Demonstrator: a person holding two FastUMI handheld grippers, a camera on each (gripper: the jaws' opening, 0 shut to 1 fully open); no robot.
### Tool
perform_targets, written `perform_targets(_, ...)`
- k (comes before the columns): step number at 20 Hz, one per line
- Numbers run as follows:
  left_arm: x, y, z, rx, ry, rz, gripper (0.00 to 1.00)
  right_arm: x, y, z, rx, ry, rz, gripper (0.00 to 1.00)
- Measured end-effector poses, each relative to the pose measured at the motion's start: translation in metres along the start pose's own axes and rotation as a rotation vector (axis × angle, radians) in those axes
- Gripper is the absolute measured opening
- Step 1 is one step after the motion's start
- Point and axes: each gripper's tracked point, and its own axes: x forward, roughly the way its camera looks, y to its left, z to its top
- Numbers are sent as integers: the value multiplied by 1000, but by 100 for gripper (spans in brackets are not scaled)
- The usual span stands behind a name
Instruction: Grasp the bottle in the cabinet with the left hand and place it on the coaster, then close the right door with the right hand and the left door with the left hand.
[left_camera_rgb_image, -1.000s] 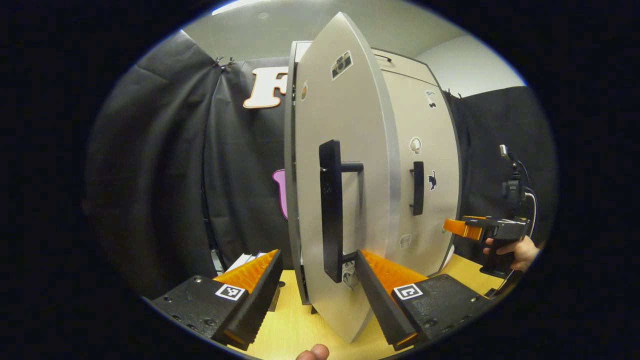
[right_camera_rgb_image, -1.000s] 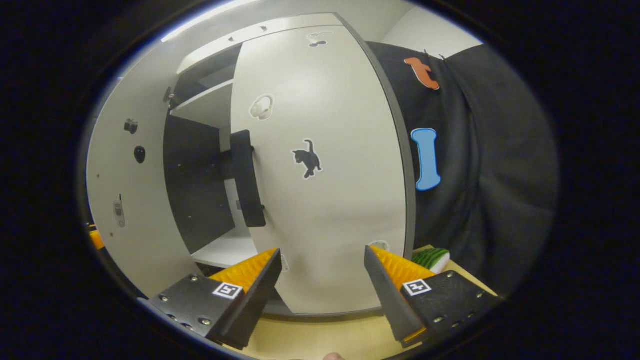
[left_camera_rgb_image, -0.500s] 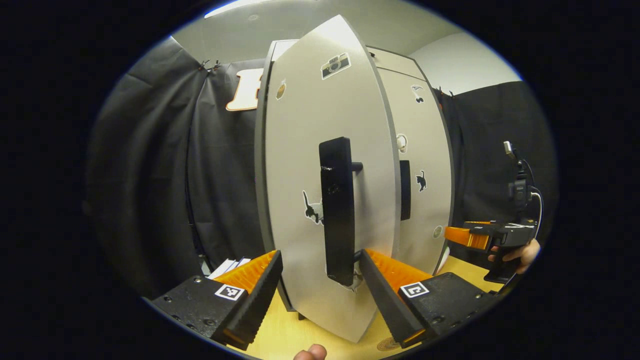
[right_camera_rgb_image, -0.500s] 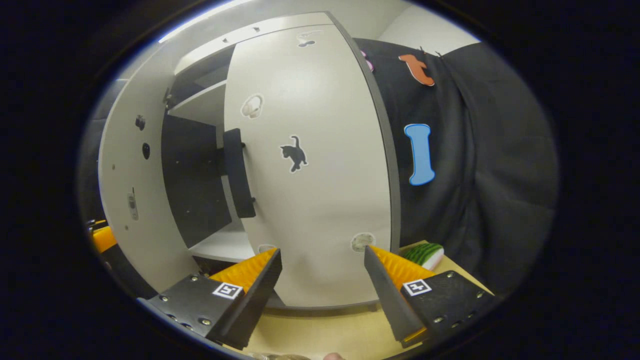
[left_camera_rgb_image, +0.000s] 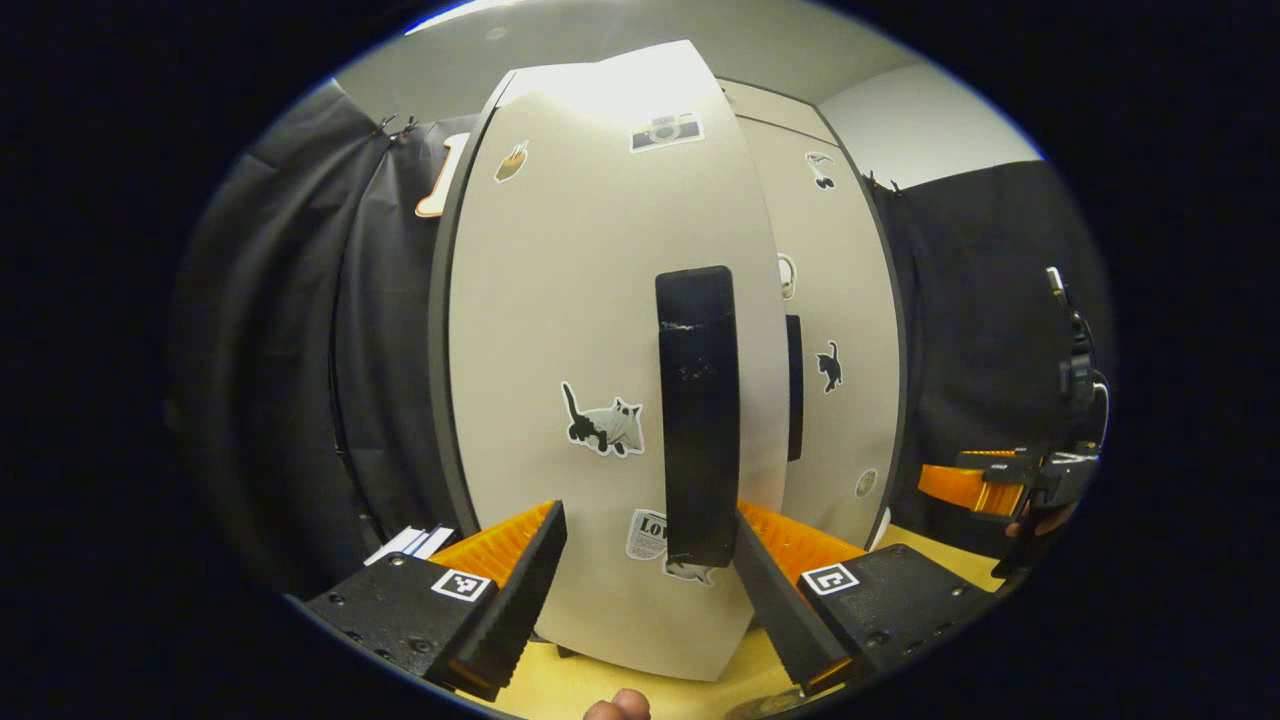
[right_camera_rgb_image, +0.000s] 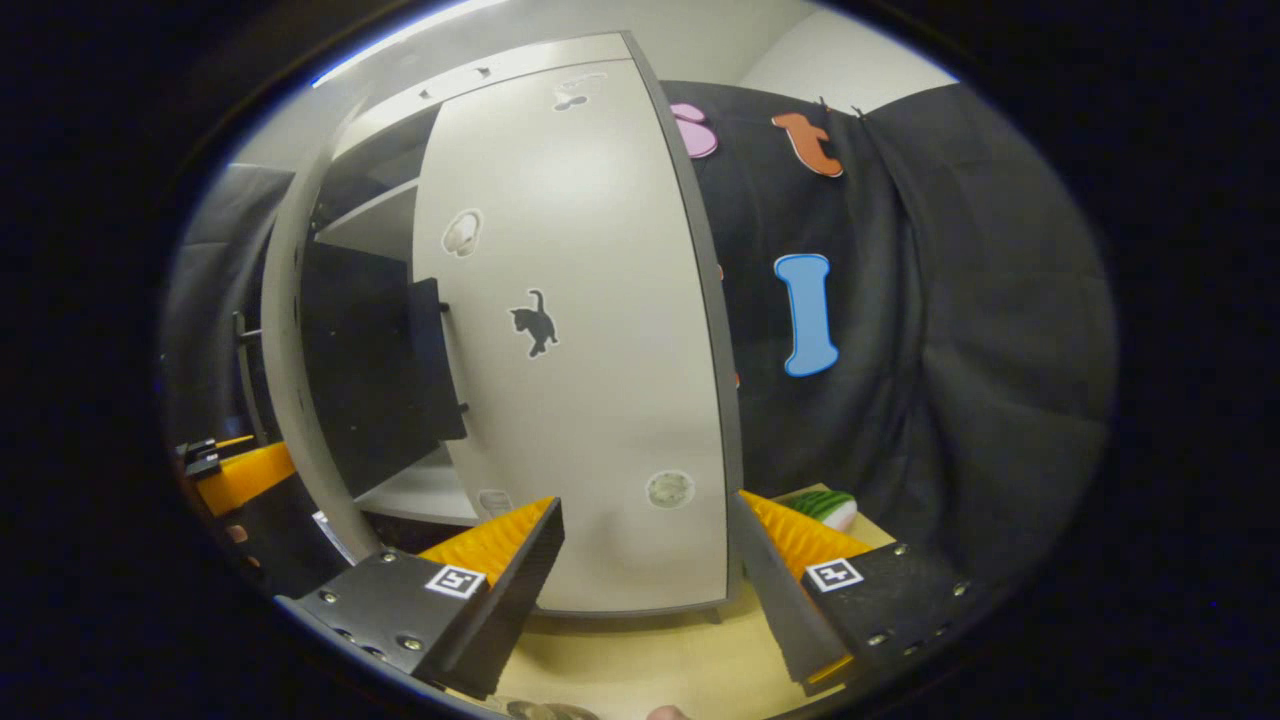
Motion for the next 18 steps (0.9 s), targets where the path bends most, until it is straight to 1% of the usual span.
perform_targets(2, 13, -5, -5, -36, 18, -4, 97, -3, -5, -1, 2, 4, -3, 97)
perform_targets(3, 21, -7, -5, -64, 16, -5, 98, -3, -7, -2, 0, 5, -6, 100)
perform_targets(5, 34, -14, -9, -126, 31, -5, 98, -4, -8, -8, 2, 16, -7, 100)
perform_targets(6, 40, -16, -9, -141, 30, -6, 99, -5, -8, -10, 8, 22, -3, 100)
perform_targets(11, 69, -20, -6, -73, 12, 20, 100, -7, -4, -16, -13, 33, 1, 100)
perform_targets(18, 92, -21, -8, -64, 6, 55, 100, -12, 5, -19, -35, 39, 23, 100)
